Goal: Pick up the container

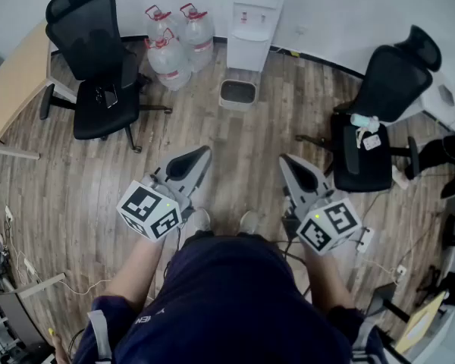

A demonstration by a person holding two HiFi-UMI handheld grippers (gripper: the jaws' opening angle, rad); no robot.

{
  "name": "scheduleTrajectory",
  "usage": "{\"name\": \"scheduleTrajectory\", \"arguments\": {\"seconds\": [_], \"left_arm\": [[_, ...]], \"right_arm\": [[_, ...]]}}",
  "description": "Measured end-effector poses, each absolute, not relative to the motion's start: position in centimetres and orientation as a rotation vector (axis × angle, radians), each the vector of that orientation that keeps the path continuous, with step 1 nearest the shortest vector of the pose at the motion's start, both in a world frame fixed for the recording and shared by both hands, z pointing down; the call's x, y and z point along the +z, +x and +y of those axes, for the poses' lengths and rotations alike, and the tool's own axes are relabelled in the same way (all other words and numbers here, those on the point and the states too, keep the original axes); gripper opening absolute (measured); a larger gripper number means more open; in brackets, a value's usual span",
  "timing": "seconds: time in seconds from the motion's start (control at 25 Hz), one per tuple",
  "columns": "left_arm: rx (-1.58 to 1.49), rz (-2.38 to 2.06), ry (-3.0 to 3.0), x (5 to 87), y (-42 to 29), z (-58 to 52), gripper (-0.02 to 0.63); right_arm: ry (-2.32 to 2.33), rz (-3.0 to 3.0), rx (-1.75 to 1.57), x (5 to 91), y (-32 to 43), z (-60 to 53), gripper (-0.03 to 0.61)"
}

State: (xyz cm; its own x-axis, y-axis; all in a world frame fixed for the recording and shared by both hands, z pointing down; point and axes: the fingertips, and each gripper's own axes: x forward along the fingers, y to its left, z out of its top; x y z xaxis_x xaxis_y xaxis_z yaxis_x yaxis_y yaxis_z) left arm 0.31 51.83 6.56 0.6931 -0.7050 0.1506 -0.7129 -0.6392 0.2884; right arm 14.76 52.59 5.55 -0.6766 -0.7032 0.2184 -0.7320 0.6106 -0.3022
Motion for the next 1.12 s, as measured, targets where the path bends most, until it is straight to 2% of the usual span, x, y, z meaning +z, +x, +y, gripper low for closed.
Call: {"name": "scheduleTrajectory", "arguments": {"seconds": [0.56,1.12], "left_arm": [[0.087,-1.126,2.507,9.9,3.5,53.1,0.026],[0.116,-1.213,2.483,11.0,7.9,52.9,0.026]], "right_arm": [[1.249,-2.686,0.728,9.1,19.0,53.3,0.015],[1.130,-2.730,0.708,9.4,24.7,52.7,0.017]]}}
